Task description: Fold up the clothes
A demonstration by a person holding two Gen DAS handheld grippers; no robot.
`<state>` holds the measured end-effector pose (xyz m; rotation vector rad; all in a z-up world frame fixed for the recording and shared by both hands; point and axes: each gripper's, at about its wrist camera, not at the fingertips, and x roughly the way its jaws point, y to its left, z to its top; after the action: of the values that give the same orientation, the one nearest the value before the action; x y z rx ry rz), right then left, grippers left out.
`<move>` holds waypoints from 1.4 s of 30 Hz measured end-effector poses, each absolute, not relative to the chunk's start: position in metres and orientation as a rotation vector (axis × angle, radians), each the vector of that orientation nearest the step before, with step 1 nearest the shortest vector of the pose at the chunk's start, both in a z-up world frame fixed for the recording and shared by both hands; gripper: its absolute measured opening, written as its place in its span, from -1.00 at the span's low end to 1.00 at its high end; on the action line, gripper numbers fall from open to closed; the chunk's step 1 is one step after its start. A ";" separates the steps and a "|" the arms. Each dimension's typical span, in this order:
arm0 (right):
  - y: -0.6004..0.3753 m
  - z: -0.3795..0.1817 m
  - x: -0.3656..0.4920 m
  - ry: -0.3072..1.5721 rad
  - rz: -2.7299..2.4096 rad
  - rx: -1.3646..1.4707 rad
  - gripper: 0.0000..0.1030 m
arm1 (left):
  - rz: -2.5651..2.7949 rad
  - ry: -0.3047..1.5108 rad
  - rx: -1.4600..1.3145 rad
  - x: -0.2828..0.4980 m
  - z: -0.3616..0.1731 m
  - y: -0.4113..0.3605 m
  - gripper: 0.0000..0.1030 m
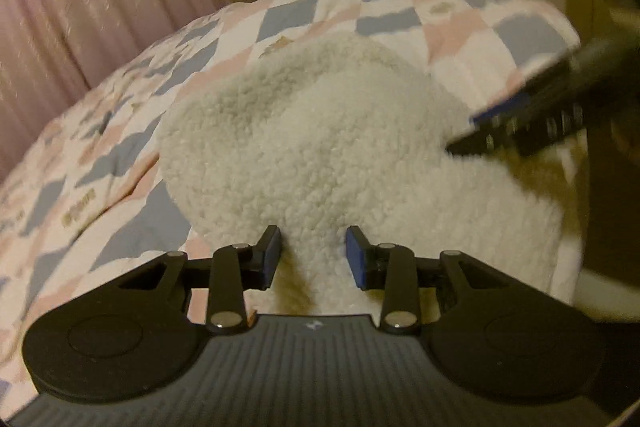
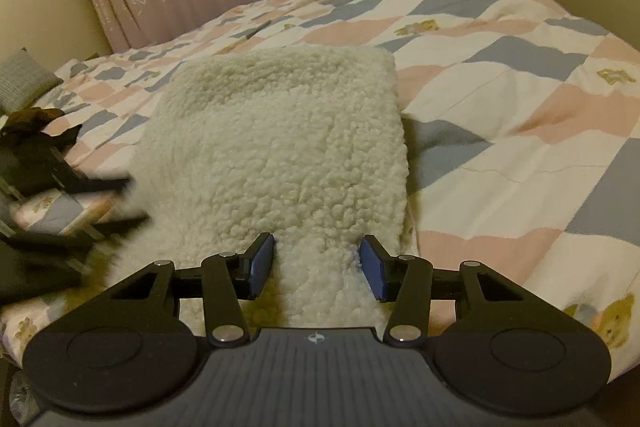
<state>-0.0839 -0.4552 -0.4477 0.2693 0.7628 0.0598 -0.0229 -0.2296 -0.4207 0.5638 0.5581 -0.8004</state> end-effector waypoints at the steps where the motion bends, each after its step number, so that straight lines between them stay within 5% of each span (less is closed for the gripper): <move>1: -0.455 -0.448 -0.083 0.763 0.057 0.262 -0.07 | -0.808 0.552 0.529 -0.019 -0.410 -0.228 -0.36; 8: -0.462 -0.450 -0.080 0.771 0.065 0.290 -0.05 | -0.770 0.498 0.436 0.052 -0.365 -0.237 -0.38; 14: -0.464 -0.451 -0.080 0.782 0.065 0.304 -0.05 | -0.748 0.643 0.450 0.111 -0.417 -0.255 -0.37; 26: -0.464 -0.451 -0.079 0.784 0.057 0.307 0.00 | -0.690 0.547 0.446 0.051 -0.373 -0.238 -0.37; 42: -0.449 -0.407 -0.118 0.672 0.017 0.258 0.09 | -0.578 0.677 0.443 -0.022 -0.374 -0.236 -0.37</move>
<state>-0.1179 -0.4488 -0.4066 0.2583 0.6725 0.0168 -0.0224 -0.2359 -0.3739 0.4433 0.6770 -0.5780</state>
